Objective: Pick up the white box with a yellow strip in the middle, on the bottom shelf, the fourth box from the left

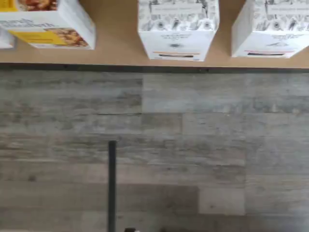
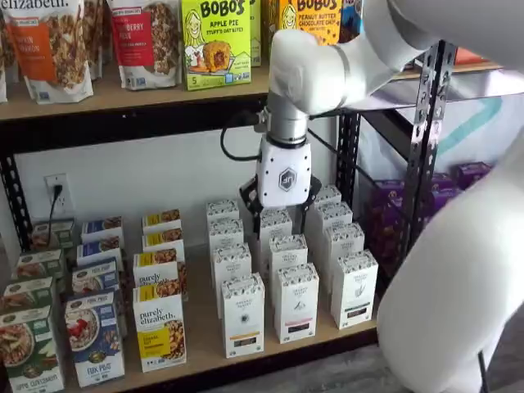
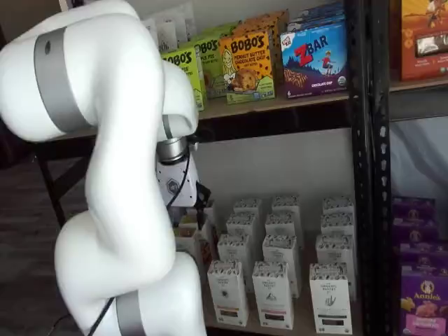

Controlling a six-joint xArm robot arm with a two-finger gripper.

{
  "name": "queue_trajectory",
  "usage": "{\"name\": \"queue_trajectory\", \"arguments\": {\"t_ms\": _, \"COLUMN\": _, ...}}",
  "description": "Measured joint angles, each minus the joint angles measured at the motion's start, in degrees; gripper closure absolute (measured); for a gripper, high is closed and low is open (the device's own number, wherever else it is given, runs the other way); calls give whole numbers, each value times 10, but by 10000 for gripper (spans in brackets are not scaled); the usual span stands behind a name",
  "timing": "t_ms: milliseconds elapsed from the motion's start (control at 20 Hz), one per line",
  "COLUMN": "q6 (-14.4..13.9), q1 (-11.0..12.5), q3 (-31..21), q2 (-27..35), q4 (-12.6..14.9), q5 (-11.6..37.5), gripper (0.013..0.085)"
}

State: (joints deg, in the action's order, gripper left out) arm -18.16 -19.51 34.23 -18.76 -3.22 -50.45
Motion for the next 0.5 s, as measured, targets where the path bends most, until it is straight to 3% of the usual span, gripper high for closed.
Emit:
{"name": "queue_trajectory", "arguments": {"t_ms": 150, "q6": -13, "q1": 4, "q3": 0, "q2": 30, "q4": 28, "q5": 32, "gripper": 130}}
{"name": "queue_trajectory", "arguments": {"t_ms": 500, "q6": 19, "q1": 31, "q3": 9, "q2": 119, "q4": 22, "q5": 125, "gripper": 130}}
